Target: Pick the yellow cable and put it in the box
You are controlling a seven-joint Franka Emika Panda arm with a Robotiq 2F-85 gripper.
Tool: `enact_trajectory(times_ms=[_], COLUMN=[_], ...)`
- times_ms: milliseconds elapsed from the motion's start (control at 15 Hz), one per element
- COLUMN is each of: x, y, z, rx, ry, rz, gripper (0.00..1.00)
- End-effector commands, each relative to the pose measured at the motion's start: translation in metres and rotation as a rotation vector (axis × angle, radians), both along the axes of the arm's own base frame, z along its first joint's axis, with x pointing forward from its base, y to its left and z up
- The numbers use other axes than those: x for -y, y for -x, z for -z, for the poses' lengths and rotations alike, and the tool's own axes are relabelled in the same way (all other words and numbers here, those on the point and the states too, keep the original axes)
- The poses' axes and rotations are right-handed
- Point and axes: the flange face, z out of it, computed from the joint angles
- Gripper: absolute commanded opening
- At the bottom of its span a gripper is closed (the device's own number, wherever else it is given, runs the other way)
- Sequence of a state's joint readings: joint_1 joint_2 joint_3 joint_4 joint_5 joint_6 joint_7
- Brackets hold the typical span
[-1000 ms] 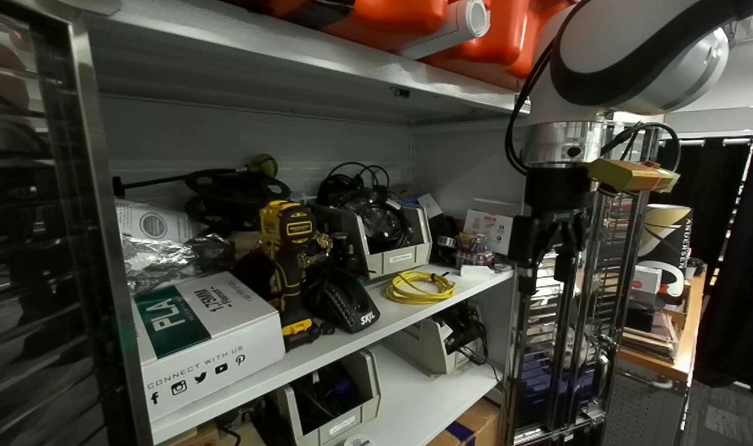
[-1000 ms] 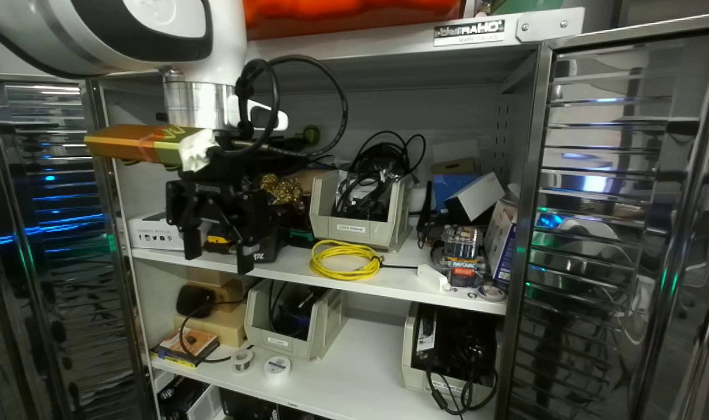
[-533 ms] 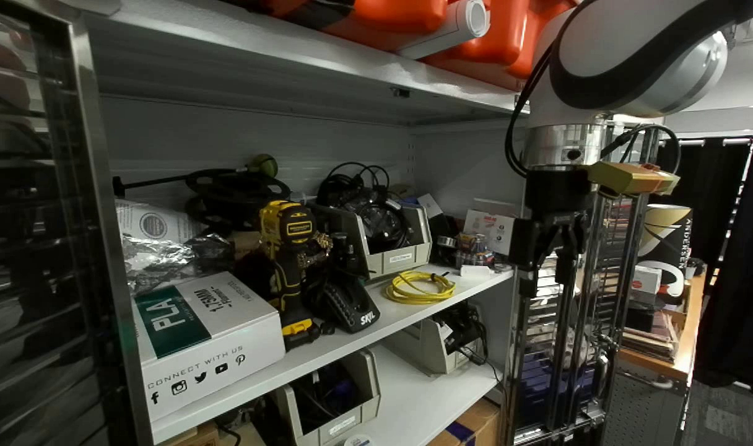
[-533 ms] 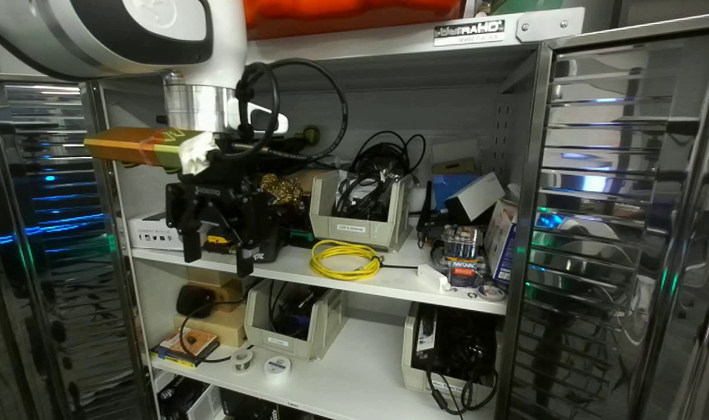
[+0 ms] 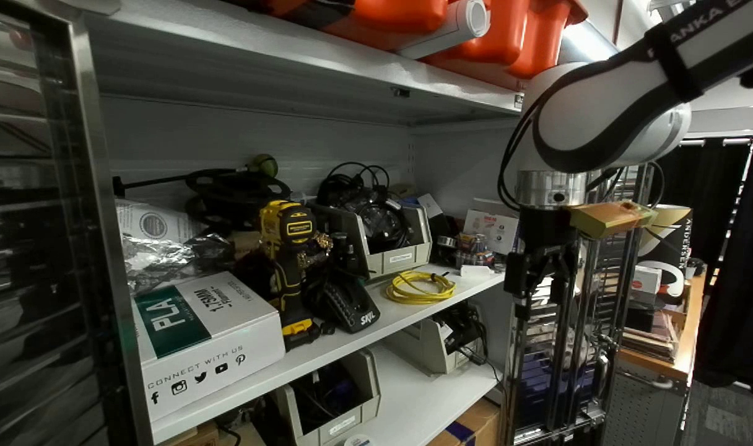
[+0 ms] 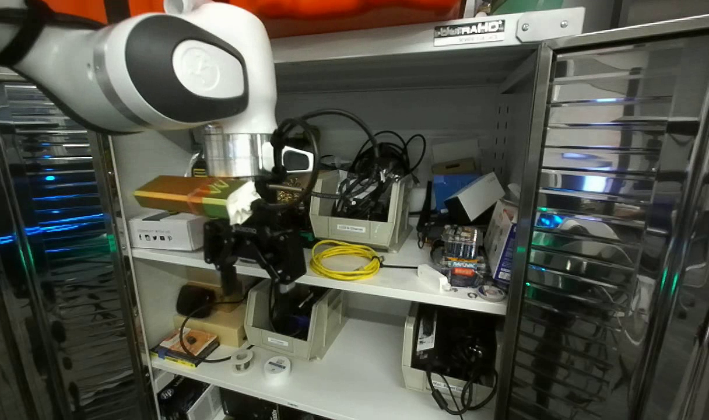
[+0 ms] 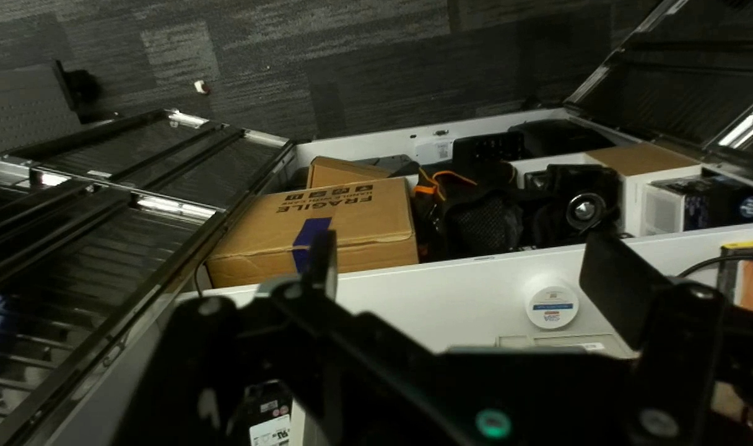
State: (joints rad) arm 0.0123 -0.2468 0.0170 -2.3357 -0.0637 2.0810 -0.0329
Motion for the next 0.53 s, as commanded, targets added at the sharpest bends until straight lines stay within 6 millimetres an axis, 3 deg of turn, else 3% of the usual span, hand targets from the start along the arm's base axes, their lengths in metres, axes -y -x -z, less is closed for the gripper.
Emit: enact_trajectory(times_ms=[0, 467], x=[0.018, 0.042], y=[-0.032, -0.086], z=[0.016, 0.037], rx=[0.111, 0.396], ry=[0.008, -0.092], rz=[0.082, 0.304], gripper=[1.00, 1.00])
